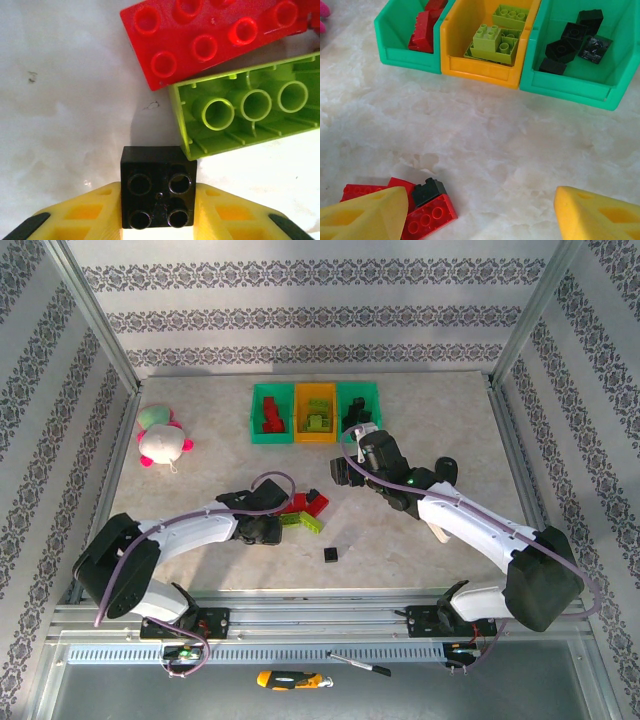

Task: Sort the legos into containers by color
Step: Pick up the lego from the middle-left of the table, then place the lego in the container.

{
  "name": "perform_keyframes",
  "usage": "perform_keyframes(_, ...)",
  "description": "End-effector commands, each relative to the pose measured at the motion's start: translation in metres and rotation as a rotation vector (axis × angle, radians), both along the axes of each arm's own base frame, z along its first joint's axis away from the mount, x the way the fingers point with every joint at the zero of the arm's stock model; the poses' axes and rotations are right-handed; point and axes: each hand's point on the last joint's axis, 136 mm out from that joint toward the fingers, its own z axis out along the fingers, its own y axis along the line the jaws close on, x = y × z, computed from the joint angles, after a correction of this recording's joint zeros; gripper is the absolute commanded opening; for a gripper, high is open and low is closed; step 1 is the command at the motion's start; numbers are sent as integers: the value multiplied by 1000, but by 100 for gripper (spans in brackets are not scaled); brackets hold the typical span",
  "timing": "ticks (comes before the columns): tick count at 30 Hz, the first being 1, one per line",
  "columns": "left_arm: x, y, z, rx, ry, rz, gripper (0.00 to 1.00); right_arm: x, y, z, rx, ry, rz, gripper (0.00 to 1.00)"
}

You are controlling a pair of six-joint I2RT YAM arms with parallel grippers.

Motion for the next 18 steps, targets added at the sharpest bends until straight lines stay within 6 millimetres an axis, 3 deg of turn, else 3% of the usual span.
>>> perform_keyframes(1, 15, 1, 30, -11, -78, 31, 36, -1, 3, 16, 50, -36, -10, 77)
perform_keyframes(4, 35, -6, 53, -29, -164, 21, 36, -4, -2, 23, 62, -52, -21, 77)
perform_keyframes(8, 75, -29, 84, -54, -297, -7, 36, -10, -13, 33, 70, -87, -52, 77)
perform_keyframes(13, 135, -73, 119, -89, -426, -70, 36, -19, -32, 41, 69, -117, -90, 76)
perform_keyframes(18, 191, -119, 131, -115, -493, -147, 36, -27, -48, 42, 71, -128, -118, 77)
